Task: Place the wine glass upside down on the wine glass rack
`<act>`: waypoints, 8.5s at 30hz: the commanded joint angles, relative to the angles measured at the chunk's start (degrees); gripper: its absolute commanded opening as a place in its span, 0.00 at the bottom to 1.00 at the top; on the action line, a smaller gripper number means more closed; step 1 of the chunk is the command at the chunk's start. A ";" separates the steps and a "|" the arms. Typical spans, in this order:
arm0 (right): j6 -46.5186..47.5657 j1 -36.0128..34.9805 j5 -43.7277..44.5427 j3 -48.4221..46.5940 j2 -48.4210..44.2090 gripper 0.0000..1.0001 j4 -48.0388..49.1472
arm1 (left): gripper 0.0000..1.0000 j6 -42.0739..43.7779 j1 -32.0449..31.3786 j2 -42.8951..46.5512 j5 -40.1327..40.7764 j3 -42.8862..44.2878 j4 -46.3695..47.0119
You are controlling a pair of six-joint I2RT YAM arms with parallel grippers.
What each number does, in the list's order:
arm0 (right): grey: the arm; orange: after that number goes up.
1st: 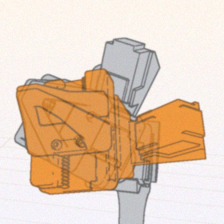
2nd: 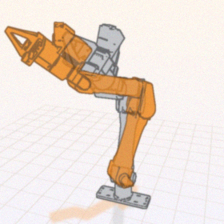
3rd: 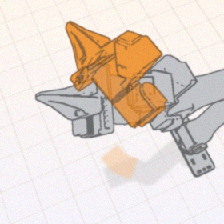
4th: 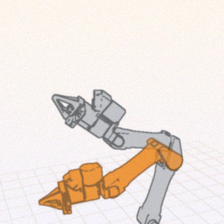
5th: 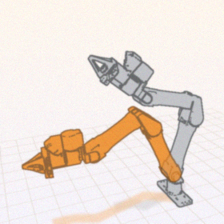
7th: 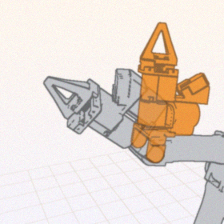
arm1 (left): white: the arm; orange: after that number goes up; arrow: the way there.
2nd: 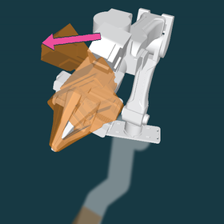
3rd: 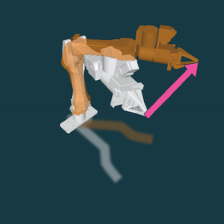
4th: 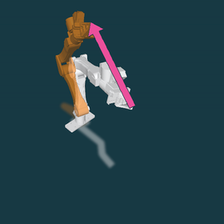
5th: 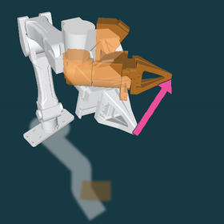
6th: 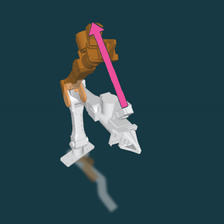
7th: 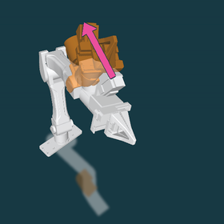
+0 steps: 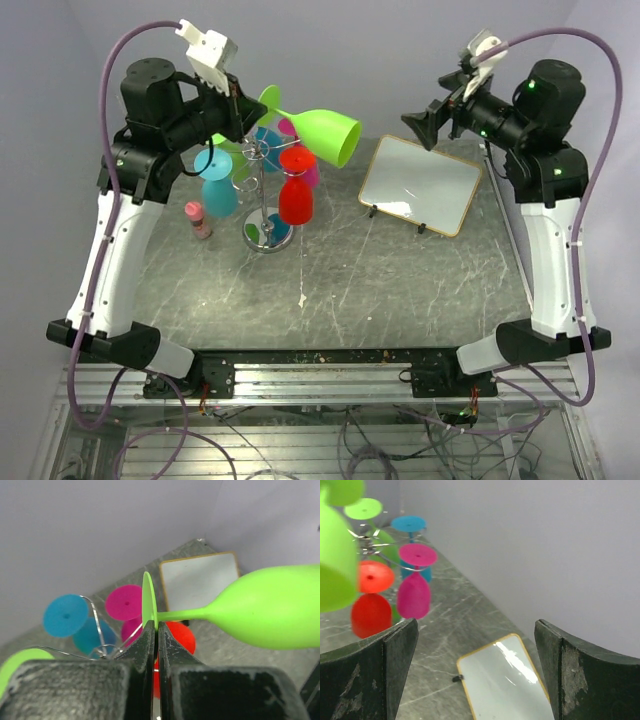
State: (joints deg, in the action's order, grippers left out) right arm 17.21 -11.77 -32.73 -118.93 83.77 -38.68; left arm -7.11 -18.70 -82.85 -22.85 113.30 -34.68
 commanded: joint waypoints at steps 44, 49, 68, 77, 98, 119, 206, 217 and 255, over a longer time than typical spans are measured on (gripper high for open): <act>-6.93 10.72 -6.19 5.44 -1.67 1.00 4.32 | 0.07 61.75 -20.11 1.46 37.02 -8.70 -20.99; -6.93 10.75 -6.42 5.50 -1.68 1.00 4.37 | 0.07 62.09 -20.19 1.46 40.81 -10.05 -19.15; -6.75 10.89 -6.97 5.91 -1.85 1.00 4.26 | 0.07 65.34 -20.13 1.73 43.87 -8.17 -23.83; -6.84 11.13 -7.34 6.27 -1.87 1.00 4.41 | 0.07 66.72 -19.74 2.23 43.42 -7.40 -26.13; -6.84 11.43 -8.09 6.52 -2.14 1.00 4.53 | 0.07 68.75 -18.74 3.97 38.73 -3.08 -31.81; -7.02 11.68 -8.76 7.04 -2.65 1.00 4.69 | 0.07 70.40 -18.79 3.86 28.42 -1.88 -33.26; -7.28 12.55 -10.56 8.10 -2.31 1.00 5.37 | 0.41 69.43 -19.01 3.59 29.86 -7.35 -31.78; -7.37 12.63 -10.64 8.21 -2.51 1.00 5.40 | 0.56 69.44 -19.01 3.81 30.58 -6.71 -32.12; -3.72 13.36 -6.92 9.07 -2.58 1.00 5.01 | 0.90 66.31 -19.00 6.53 23.08 -3.08 -43.36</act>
State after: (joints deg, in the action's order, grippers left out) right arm 11.62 1.17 -41.58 -110.24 82.11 -34.11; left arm 60.64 -37.71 -77.65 2.50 108.40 -74.37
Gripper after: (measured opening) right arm 0.997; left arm 0.846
